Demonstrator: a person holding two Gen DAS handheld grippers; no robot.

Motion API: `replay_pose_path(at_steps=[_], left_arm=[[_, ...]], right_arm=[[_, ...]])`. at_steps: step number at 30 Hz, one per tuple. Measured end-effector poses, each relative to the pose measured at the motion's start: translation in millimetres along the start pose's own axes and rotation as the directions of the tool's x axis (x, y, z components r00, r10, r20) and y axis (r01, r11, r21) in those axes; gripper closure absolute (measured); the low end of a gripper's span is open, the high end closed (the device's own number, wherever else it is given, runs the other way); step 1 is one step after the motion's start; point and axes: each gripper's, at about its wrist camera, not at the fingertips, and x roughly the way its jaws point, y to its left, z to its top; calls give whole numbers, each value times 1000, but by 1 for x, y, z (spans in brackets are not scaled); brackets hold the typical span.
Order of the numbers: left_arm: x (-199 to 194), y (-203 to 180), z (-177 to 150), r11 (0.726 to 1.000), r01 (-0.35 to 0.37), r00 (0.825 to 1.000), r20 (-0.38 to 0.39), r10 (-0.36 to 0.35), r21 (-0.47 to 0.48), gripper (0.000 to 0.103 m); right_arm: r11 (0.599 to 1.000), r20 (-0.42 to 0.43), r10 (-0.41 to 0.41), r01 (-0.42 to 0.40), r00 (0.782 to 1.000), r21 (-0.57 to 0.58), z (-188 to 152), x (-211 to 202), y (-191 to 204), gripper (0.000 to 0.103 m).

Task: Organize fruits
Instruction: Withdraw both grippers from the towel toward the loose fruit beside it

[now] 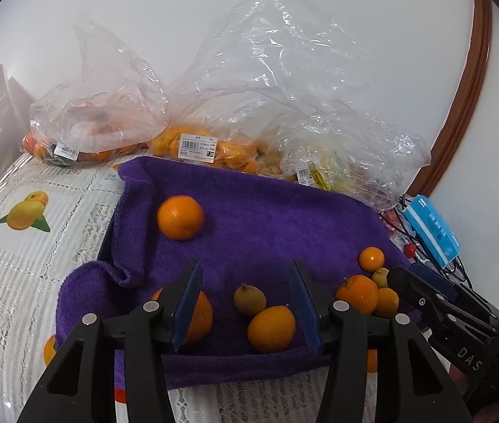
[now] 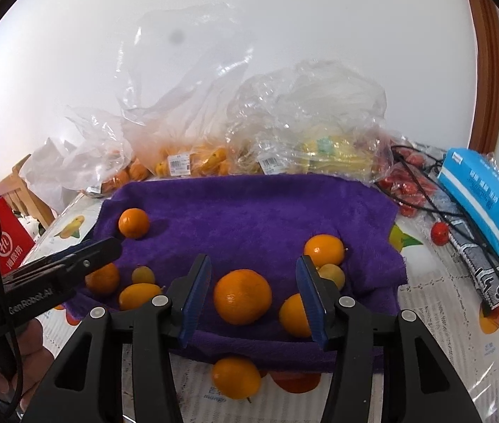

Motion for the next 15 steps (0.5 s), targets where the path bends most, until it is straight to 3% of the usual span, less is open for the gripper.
replay_pose_path(at_steps=[15], left_arm=[[-27, -4, -16, 996, -67, 996, 66, 63, 61, 47]], right_arm=[[996, 80, 28, -35, 996, 84, -24, -45, -7, 49]])
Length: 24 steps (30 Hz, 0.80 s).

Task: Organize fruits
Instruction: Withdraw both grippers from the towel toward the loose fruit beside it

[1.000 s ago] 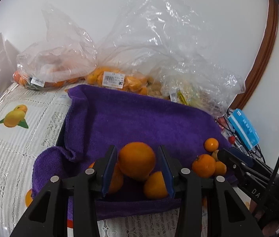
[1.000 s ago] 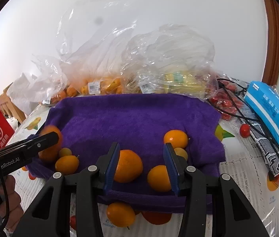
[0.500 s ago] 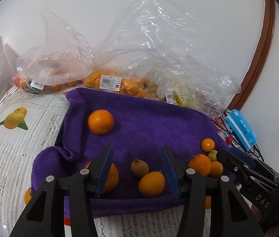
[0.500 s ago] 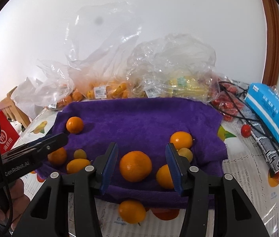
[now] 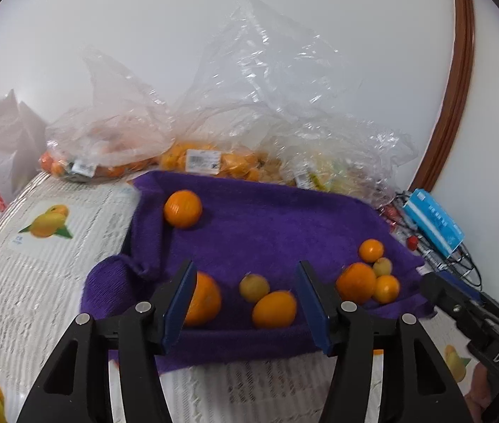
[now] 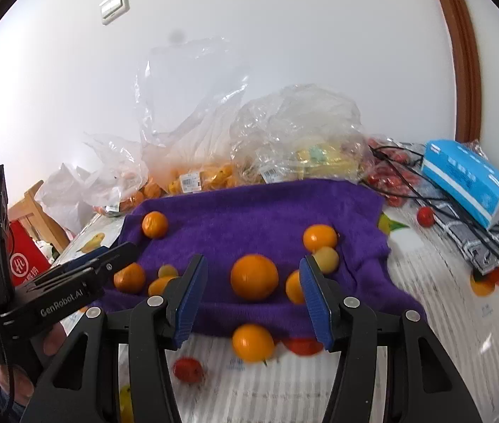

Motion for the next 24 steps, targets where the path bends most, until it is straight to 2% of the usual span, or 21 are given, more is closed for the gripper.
replay_pose_path(at_steps=[11, 15, 24], left_arm=[[-23, 22, -25, 998, -52, 998, -31, 51, -47, 47], [-29, 26, -33, 996, -69, 997, -44, 66, -53, 47], [-34, 33, -32, 995, -63, 997, -45, 59, -81, 47]], right_arm=[[999, -93, -19, 15, 996, -38, -27, 5, 1, 49], [998, -112, -23, 16, 993, -61, -33, 8, 5, 52], [999, -164, -27, 21, 986, -43, -38, 17, 0, 56]])
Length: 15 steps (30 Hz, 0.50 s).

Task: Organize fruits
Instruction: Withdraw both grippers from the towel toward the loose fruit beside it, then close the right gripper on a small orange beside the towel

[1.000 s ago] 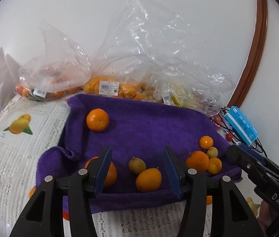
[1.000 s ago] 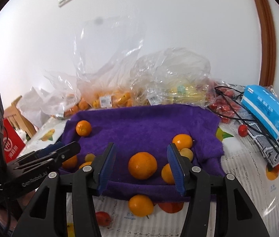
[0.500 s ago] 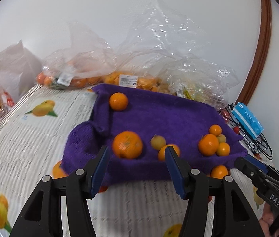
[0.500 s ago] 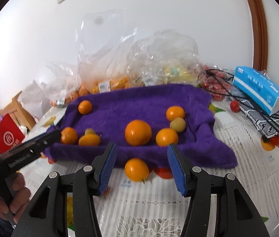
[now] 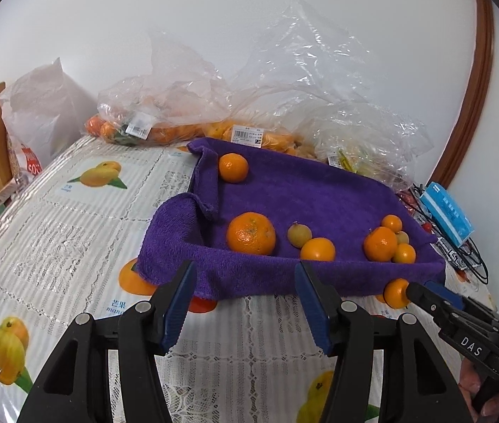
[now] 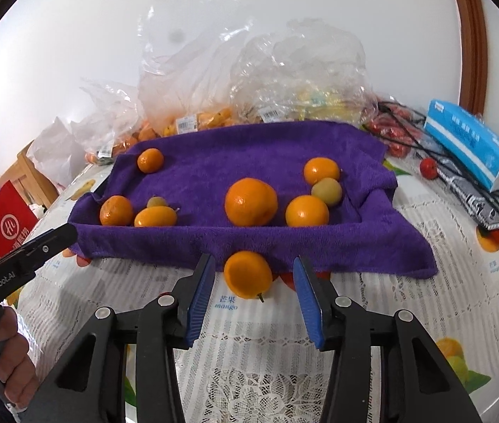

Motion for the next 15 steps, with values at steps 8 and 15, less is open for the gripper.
replay_pose_path(at_steps=[8, 15], left_arm=[[1, 10, 3, 998, 34, 999, -22, -35, -61, 47], [6, 6, 2, 997, 46, 998, -45, -48, -54, 47]], right_arm=[[1000, -66, 4, -6, 998, -22, -1, 13, 4, 56], [997, -147, -9, -3, 989, -77, -1, 30, 16, 56]])
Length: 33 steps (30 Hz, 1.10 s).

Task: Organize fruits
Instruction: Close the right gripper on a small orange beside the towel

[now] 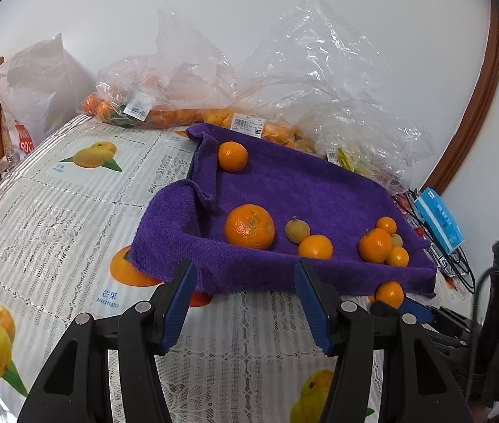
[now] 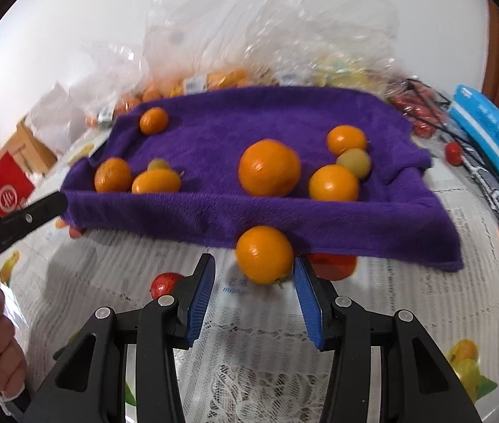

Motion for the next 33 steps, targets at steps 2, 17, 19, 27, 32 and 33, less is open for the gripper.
replay_pose_path(at_steps=[2, 17, 19, 27, 32, 33], left_arm=[[1, -1, -1, 1000, -2, 1000, -2, 2, 6, 47], [4, -1, 0, 999, 39, 999, -31, -39, -5, 47], [5, -4, -1, 998, 55, 998, -43, -55, 1, 47], [13, -24, -9, 990, 114, 988, -116, -105, 79, 47], [14, -38, -16, 983, 86, 990, -120, -67, 159, 47], [14, -40, -17, 981, 86, 991, -120, -66, 174, 47]], right_arm=[[1000, -17, -21, 20, 1000, -15, 1, 5, 4, 56], [998, 10, -18, 18, 1000, 65, 4, 1, -12, 70], [997, 20, -29, 28, 999, 68, 2, -3, -15, 70], [995, 29, -55, 52, 998, 88, -8, -15, -27, 70], [993, 26, -72, 70, 997, 91, -14, -21, -33, 70], [993, 25, -77, 75, 997, 93, -16, -23, -35, 70]])
